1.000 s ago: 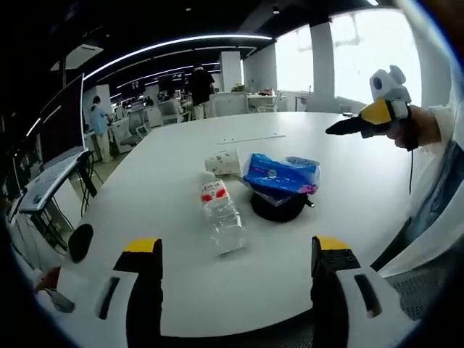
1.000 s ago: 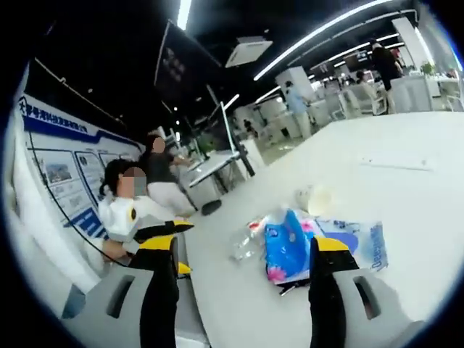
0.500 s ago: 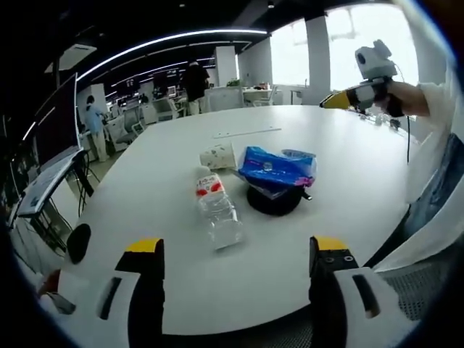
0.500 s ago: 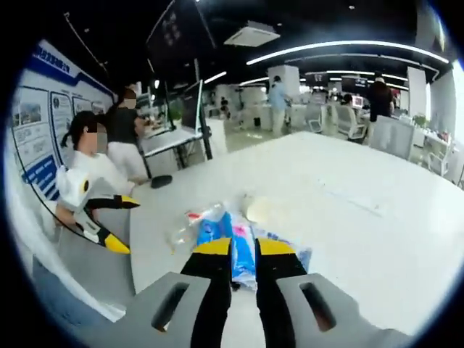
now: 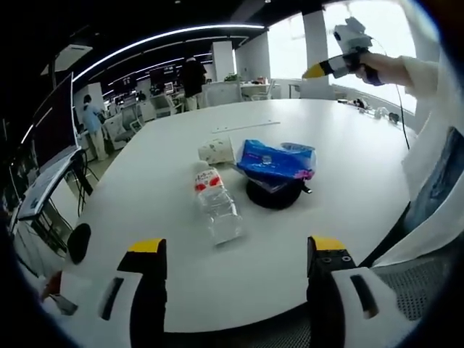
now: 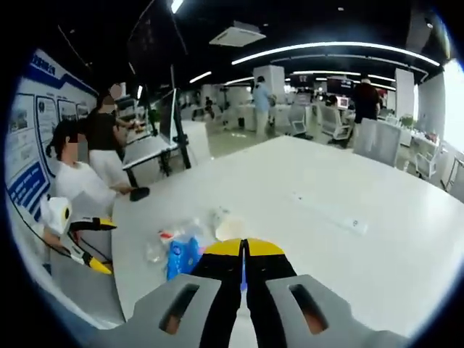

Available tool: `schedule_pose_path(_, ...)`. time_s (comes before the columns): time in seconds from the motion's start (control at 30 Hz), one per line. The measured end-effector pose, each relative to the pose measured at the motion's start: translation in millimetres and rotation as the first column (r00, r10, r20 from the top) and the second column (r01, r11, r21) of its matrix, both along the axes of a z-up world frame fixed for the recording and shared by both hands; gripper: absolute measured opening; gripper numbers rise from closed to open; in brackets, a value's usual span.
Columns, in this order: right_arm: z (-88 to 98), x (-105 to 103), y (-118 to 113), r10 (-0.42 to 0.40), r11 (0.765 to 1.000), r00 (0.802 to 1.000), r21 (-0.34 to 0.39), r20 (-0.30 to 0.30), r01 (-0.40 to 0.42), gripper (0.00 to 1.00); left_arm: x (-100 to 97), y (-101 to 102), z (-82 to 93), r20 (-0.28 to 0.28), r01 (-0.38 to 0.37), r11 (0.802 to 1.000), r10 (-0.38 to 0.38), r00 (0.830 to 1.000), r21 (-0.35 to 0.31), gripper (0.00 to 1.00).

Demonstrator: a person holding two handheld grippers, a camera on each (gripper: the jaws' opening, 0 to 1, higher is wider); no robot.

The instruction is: Arrange the tabletop items into an orderly group along one side of the table until the central work area is clear of visible clutter.

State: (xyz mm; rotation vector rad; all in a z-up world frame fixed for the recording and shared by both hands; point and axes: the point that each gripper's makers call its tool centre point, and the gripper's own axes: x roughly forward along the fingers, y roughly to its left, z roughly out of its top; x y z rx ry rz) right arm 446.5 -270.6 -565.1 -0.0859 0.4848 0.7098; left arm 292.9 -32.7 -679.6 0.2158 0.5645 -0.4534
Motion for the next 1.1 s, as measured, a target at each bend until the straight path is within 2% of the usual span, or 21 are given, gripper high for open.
schedule_pose_path(0.13, -9.8, -1.8, 5.3, 0.040, 0.998, 0.999, -0.046, -0.014, -0.041, 0.00, -0.4, 2.2, -3.6, -0.012, -0.004, 1.000, 0.004, 1.000, 0.014, 0.79)
schedule_pose_path(0.23, -15.4, -0.6, 9.8, 0.039, 0.999, 0.998, -0.031, -0.047, -0.041, 0.16, -1.2, 2.6, -5.5, -0.017, 0.005, 0.999, -0.004, 1.000, 0.035, 0.75)
schedule_pose_path(0.27, -18.4, -2.3, 12.0, 0.048, 0.998, 0.996, -0.028, -0.070, -0.050, 0.18, -1.2, 2.4, -5.3, -0.016, 0.005, 0.999, -0.005, 1.000, 0.036, 0.75)
schedule_pose_path(0.3, -21.0, -2.4, 14.6, 0.062, 0.998, 0.995, -0.028, -0.080, -0.065, 0.20, -1.2, 2.3, -4.9, -0.015, 0.007, 0.999, -0.006, 1.000, 0.037, 0.75)
schedule_pose_path(0.43, -28.9, -1.7, 23.3, 0.080, 0.996, 0.988, -0.017, -0.131, -0.083, 0.40, -0.7, 2.3, -4.5, -0.012, 0.006, 0.999, -0.005, 1.000, 0.033, 0.78)
schedule_pose_path(0.47, -30.9, -1.5, 26.8, 0.089, 0.996, 0.985, -0.008, -0.150, -0.091, 0.42, -0.6, 2.5, -4.8, -0.012, 0.005, 0.999, -0.004, 1.000, 0.032, 0.79)
schedule_pose_path(0.63, -31.2, 4.6, 41.3, 0.139, 0.989, 0.975, -0.016, -0.174, -0.144, 0.50, -0.2, 4.5, -6.3, -0.015, -0.005, 0.999, 0.006, 1.000, 0.035, 0.81)
schedule_pose_path(0.7, -25.7, 11.2, 47.3, 0.185, 0.980, 0.970, -0.044, -0.159, -0.194, 0.54, 0.2, 5.1, -6.7, -0.015, -0.008, 0.999, 0.009, 1.000, 0.034, 0.81)
schedule_pose_path(0.73, -20.5, 15.7, 49.7, 0.190, 0.980, 0.971, -0.036, -0.148, -0.197, 0.56, 0.4, 5.6, -7.3, -0.016, -0.010, 0.999, 0.010, 1.000, 0.035, 0.81)
schedule_pose_path(0.83, -6.2, 31.5, 54.4, 0.211, 0.976, 0.967, -0.014, -0.142, -0.215, 0.56, 0.6, 6.6, -10.3, -0.024, -0.010, 0.999, 0.011, 1.000, 0.036, 0.82)
schedule_pose_path(0.93, -1.8, 44.7, 52.6, 0.228, 0.969, 0.960, -0.055, -0.164, -0.239, 0.53, 0.5, 6.7, -12.2, -0.027, -0.006, 0.999, 0.007, 1.000, 0.040, 0.82)
schedule_pose_path(1.0, 4.0, 53.6, 52.7, 0.227, 0.971, 0.959, -0.035, -0.168, -0.235, 0.54, 0.3, 7.3, -14.7, -0.034, -0.005, 0.999, 0.006, 0.999, 0.046, 0.81)
schedule_pose_path(1.07, 7.4, 59.7, 55.2, 0.226, 0.973, 0.948, 0.007, -0.222, -0.230, 0.53, 0.3, 7.7, -15.9, -0.037, -0.005, 0.999, 0.007, 0.999, 0.048, 0.81)
schedule_pose_path(1.1, 8.7, 63.4, 55.3, 0.231, 0.972, 0.949, 0.002, -0.217, -0.236, 0.52, 0.2, 8.1, -16.6, -0.039, -0.006, 0.999, 0.008, 0.999, 0.050, 0.81)
